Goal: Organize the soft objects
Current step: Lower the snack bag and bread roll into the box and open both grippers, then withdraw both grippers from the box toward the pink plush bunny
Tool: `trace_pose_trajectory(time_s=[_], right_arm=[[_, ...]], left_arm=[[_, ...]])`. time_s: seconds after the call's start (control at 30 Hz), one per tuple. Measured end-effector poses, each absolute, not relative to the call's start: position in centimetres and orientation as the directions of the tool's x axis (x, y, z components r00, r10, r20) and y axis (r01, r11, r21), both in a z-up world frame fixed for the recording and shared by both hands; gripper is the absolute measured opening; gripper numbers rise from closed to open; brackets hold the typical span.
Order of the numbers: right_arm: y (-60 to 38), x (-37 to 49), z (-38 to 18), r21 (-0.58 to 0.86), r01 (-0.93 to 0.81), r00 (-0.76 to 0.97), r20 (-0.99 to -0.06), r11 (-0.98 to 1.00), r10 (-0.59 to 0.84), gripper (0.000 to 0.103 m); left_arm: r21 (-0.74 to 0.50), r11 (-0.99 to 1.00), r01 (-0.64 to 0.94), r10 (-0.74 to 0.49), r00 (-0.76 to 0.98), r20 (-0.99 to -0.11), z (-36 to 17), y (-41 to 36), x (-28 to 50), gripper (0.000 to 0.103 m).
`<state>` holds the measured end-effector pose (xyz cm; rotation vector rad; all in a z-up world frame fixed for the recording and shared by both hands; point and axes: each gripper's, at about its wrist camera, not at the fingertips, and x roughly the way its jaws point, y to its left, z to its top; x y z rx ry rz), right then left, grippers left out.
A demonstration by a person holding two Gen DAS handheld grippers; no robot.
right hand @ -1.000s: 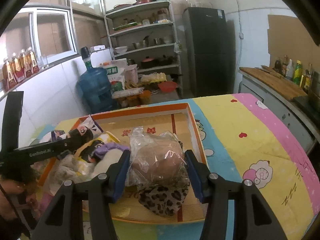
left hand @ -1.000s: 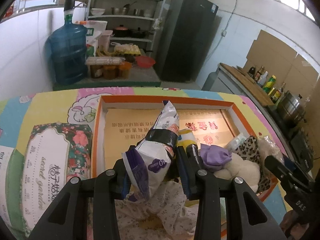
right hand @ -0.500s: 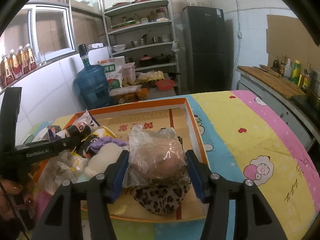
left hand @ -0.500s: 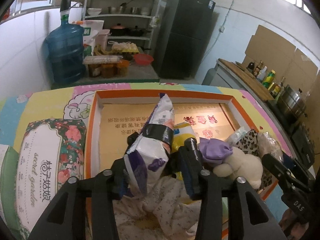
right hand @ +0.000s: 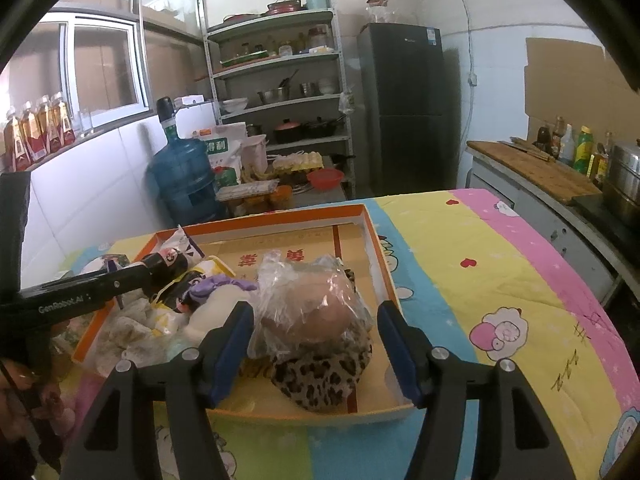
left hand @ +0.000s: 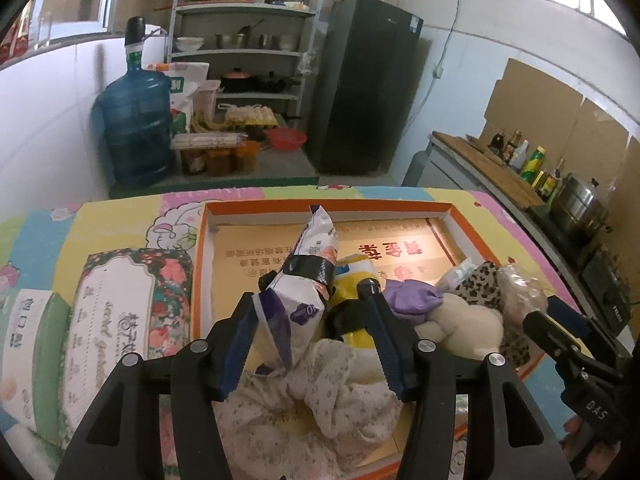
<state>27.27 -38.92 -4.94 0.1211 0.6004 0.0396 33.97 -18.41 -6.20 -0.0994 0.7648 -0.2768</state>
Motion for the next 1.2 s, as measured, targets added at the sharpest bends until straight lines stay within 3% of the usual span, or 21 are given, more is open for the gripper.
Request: trace_pose_trajectory(time_s=[0.83,1.2], right_arm=[[-35.4,21.2,-0.6,0.104,-0.045,0.865,-0.493,0.994,0.091,0.064],[-32.4,17.1,1.5,0.094,-0.084,0.892,-0.437,0.992,0.117,0.064]], left_arm=[[-0.213,0.934,0.288,-0.358,0.75,-0.556,-1.3,-15.8,26.4,0.058],[-0.17,0.94,0.295,-0.34,0.795,-0.502,0.7,-12.9,21.6,0.058]])
